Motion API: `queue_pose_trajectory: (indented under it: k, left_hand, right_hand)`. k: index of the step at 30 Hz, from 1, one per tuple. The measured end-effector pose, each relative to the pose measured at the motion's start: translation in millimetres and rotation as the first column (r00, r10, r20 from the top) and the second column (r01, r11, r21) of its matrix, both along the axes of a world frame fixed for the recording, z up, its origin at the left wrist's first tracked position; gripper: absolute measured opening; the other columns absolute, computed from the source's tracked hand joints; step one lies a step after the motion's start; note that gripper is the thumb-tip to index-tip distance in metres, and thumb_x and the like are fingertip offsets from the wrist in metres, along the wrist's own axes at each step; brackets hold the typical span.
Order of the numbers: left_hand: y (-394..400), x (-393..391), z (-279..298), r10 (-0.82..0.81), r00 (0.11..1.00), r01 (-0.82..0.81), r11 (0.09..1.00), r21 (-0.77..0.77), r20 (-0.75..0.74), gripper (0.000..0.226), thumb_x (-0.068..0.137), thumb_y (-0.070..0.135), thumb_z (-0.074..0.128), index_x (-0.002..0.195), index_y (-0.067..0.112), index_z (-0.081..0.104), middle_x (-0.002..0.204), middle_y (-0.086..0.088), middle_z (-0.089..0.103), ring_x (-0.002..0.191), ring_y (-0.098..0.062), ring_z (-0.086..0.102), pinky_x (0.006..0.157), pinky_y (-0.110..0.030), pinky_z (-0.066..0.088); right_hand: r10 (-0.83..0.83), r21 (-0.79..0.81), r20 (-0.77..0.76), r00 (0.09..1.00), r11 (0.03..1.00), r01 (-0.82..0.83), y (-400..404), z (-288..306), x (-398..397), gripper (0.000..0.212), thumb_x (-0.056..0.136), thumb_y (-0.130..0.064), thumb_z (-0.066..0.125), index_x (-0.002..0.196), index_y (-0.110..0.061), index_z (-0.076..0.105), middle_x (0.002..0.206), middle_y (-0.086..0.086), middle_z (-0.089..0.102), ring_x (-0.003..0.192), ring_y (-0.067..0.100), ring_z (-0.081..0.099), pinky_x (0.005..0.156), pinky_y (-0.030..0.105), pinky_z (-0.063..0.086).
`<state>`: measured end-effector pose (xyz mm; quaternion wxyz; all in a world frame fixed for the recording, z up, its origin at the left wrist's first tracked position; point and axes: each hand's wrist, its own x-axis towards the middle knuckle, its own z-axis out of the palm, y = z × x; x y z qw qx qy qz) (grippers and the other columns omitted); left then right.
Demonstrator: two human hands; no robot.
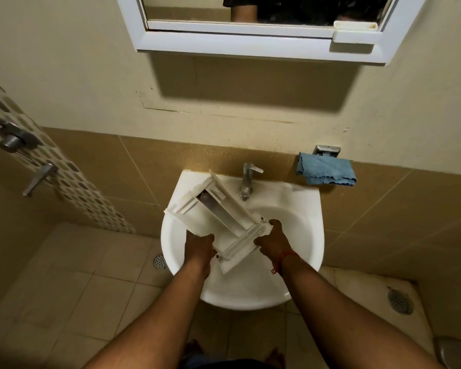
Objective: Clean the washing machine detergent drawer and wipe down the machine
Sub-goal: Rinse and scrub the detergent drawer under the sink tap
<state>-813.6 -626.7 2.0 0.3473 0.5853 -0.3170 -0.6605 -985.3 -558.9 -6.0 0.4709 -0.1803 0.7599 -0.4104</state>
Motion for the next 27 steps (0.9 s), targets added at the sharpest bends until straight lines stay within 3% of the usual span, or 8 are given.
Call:
queue_pose_trajectory:
  k: [2, 5, 11, 14, 16, 20, 23, 27]
  left_hand:
    - [-2.9, -2.0, 0.8, -0.033, 0.999, 0.032, 0.999, -0.035, -0.017, 0.049, 0.089, -0.007, 0.053, 0.117, 0.034, 0.053, 0.103, 0.004, 0.064, 0.091, -0.018, 0.063, 0.079, -0.042, 0.056]
    - [-5.8, -7.3, 2.5, -0.089, 0.996, 0.088, 0.994, -0.065, -0.014, 0.049, 0.091, -0.005, 0.053, 0.128, 0.026, 0.048, 0.105, 0.001, 0.063, 0.088, -0.020, 0.061, 0.089, -0.052, 0.052]
    - [-7.6, -21.0, 8.1, -0.224, 0.968, 0.242, 0.949, -0.200, 0.109, 0.048, 0.094, -0.002, 0.048, 0.137, 0.018, 0.045, 0.127, -0.013, 0.058, 0.118, -0.034, 0.053, 0.106, -0.055, 0.041]
    - [-8.5, -27.6, 7.9, -0.251, 0.950, 0.297, 0.909, -0.291, 0.187, 0.041, 0.097, 0.000, 0.047, 0.131, 0.023, 0.047, 0.122, -0.004, 0.058, 0.114, -0.024, 0.053, 0.101, -0.039, 0.043]
    - [-10.9, -30.1, 5.0, -0.276, 0.937, 0.334, 0.886, -0.322, 0.213, 0.039, 0.100, 0.004, 0.046, 0.134, 0.024, 0.046, 0.119, 0.001, 0.057, 0.110, -0.017, 0.052, 0.097, -0.032, 0.041]
    - [-20.3, -33.5, 4.3, -0.346, 0.915, 0.397, 0.864, -0.310, 0.206, 0.032, 0.101, 0.009, 0.046, 0.124, 0.030, 0.052, 0.107, 0.011, 0.063, 0.099, -0.008, 0.057, 0.072, -0.009, 0.045]
    - [-25.8, -41.1, 9.7, -0.400, 0.892, 0.448, 0.844, -0.296, 0.210, 0.030, 0.100, 0.007, 0.046, 0.112, 0.032, 0.058, 0.106, 0.002, 0.067, 0.102, -0.014, 0.061, 0.083, -0.021, 0.050]
    - [-33.4, -51.5, 9.6, -0.433, 0.829, 0.532, 0.806, -0.260, 0.353, 0.023, 0.099, 0.004, 0.044, 0.112, 0.013, 0.062, 0.111, -0.016, 0.066, 0.106, -0.029, 0.060, 0.093, -0.033, 0.047]
  right_hand:
    - [0.006, 0.015, -0.046, 0.999, 1.000, -0.005, -1.6, 1.7, -2.5, 0.073, 0.086, -0.003, 0.059, 0.148, -0.018, 0.025, 0.103, 0.004, 0.054, 0.088, 0.020, 0.054, 0.075, 0.029, 0.046]
    - [0.015, 0.032, -0.055, 0.998, 0.999, -0.013, -0.8, 4.7, -8.3, 0.071, 0.089, -0.004, 0.056, 0.151, -0.015, 0.024, 0.128, 0.011, 0.050, 0.106, 0.024, 0.051, 0.087, 0.026, 0.040]
    - [0.036, -0.027, -0.114, 0.993, 0.999, -0.039, 8.1, 16.0, -20.0, 0.065, 0.089, -0.003, 0.055, 0.149, -0.019, 0.033, 0.149, 0.009, 0.039, 0.127, 0.024, 0.045, 0.097, 0.027, 0.039]
    - [0.054, -0.163, -0.151, 0.987, 0.983, -0.079, 8.3, 33.3, -20.9, 0.071, 0.085, 0.006, 0.052, 0.146, -0.027, 0.038, 0.150, 0.000, 0.039, 0.116, 0.010, 0.050, 0.092, 0.022, 0.044]
    - [0.115, -0.269, -0.111, 0.987, 0.953, -0.141, 7.2, 46.5, -20.7, 0.076, 0.081, 0.013, 0.051, 0.143, -0.030, 0.043, 0.148, -0.005, 0.043, 0.130, 0.010, 0.045, 0.092, 0.021, 0.046]
    - [0.222, -0.438, -0.035, 0.974, 0.873, -0.215, 7.8, 69.0, -21.4, 0.058, 0.083, 0.012, 0.055, 0.125, -0.028, 0.062, 0.118, -0.010, 0.068, 0.111, 0.005, 0.062, 0.077, 0.020, 0.055]
    - [0.156, -0.467, 0.073, 0.985, 0.878, -0.105, 9.0, 72.6, -21.7, 0.046, 0.087, 0.007, 0.054, 0.119, -0.023, 0.067, 0.115, -0.003, 0.070, 0.109, 0.015, 0.064, 0.087, 0.032, 0.056]
    - [0.057, -0.431, 0.244, 0.968, 0.901, 0.056, 14.7, 60.8, -26.0, 0.050, 0.084, 0.005, 0.038, 0.117, -0.020, 0.068, 0.114, 0.002, 0.069, 0.103, 0.019, 0.063, 0.081, 0.031, 0.052]
